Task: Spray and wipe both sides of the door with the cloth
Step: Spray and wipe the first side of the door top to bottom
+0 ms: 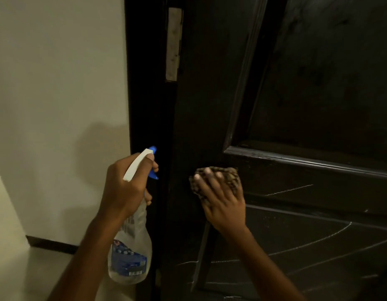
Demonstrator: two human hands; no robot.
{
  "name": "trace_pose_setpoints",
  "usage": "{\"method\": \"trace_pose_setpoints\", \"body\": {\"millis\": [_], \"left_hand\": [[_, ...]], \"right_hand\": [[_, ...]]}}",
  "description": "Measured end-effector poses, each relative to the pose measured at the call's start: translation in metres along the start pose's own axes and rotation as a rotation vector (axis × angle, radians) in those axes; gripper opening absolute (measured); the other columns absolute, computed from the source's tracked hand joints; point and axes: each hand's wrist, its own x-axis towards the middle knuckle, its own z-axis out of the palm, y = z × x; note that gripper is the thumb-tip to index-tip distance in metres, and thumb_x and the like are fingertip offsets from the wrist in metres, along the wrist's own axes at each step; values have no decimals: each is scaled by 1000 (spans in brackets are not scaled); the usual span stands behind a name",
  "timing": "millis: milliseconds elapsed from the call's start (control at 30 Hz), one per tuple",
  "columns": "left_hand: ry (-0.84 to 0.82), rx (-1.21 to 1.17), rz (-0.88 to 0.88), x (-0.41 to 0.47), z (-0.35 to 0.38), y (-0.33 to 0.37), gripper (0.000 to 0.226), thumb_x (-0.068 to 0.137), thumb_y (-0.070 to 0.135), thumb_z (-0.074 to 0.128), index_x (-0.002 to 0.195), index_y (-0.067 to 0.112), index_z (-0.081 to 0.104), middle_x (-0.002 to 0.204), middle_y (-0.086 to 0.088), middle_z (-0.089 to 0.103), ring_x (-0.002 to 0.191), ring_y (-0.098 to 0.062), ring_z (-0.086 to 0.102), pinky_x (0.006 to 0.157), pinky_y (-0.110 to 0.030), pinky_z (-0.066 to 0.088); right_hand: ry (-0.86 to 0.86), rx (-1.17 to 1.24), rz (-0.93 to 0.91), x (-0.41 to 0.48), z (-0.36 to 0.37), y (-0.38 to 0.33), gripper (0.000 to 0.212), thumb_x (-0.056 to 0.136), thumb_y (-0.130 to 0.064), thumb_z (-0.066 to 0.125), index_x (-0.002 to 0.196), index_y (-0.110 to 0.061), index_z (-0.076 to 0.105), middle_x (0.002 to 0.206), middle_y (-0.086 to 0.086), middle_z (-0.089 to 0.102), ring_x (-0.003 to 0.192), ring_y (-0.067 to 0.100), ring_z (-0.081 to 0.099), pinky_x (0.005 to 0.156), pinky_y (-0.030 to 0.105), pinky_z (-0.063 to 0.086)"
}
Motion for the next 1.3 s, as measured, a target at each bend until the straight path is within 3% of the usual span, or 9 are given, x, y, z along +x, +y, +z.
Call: {"method": "trace_pose_setpoints", "body": {"millis": [200, 367, 467, 567, 667, 733, 900, 1133, 1300], "left_hand": [[-58, -53, -5, -3, 19, 4, 38, 99, 35, 46, 85, 8, 68, 79, -1, 72, 34, -26, 58, 39, -26, 50], [-66, -29, 7, -4, 26, 5, 36, 102, 29, 46, 84, 9, 68, 62, 6, 68, 33, -24, 57, 39, -23, 47], [-79, -38, 18, -6, 34, 8, 32, 100, 29, 45, 85, 11, 68, 55, 14, 65, 32, -16, 55, 40, -20, 46], [-117, -73, -5, -6, 39, 8, 36, 102, 25, 44, 88, 2, 68, 55, 15, 65, 31, -17, 54, 39, -22, 47], [-148, -89, -5, -6, 42, 7, 41, 100, 33, 43, 88, 2, 68, 59, 11, 67, 32, -21, 56, 40, -24, 48], [-143, -105, 9, -7, 43, 6, 42, 103, 36, 46, 89, 4, 68, 70, 5, 70, 33, -22, 57, 41, -26, 50], [-111, -112, -7, -3, 35, 1, 42, 94, 43, 44, 90, 9, 68, 81, -7, 72, 36, -25, 58, 43, -34, 52], [-138, -83, 14, 2, 40, 8, 41, 95, 41, 44, 86, 9, 68, 69, 0, 71, 33, -26, 57, 41, -30, 50], [-181, -65, 2, 3, 59, 15, 37, 100, 36, 47, 87, 9, 68, 66, 5, 70, 34, -23, 57, 41, -29, 50]], "right_hand": [[150, 113, 554, 41, -19, 1, 77, 96, -43, 43, 161, -36, 4, 170, -7, -7, 156, 17, -10, 124, 48, -8], [45, 1, 37, 48, 2, -30, 61, 99, -43, 54, 157, -33, 36, 167, -2, 20, 156, 20, 12, 124, 56, 12], [69, -21, -20, 29, -1, -5, 60, 101, -43, 50, 157, -34, 33, 168, -4, 17, 155, 18, 15, 121, 54, 22], [142, -4, 264, 4, -15, 39, 72, 95, -38, 46, 161, -35, 16, 171, -7, 2, 157, 15, 0, 119, 55, 18], [362, 95, 777, 18, -25, 55, 73, 89, -29, 48, 157, -22, 24, 166, 9, 18, 156, 23, 2, 119, 64, 16], [400, 100, 893, 42, -24, 34, 70, 90, -29, 49, 156, -20, 26, 164, 11, 21, 155, 28, 7, 121, 63, 11], [129, 60, 311, 54, -12, -12, 66, 98, -42, 48, 158, -31, 23, 165, -1, 19, 157, 16, 2, 122, 56, 14], [234, 94, 499, 99, -34, 2, 69, 96, -41, 47, 159, -26, 21, 166, -3, 21, 156, 14, 2, 123, 50, 11], [115, 34, 309, 47, -29, 18, 65, 98, -42, 44, 157, -24, 27, 166, -3, 20, 157, 16, 3, 121, 54, 19]]}}
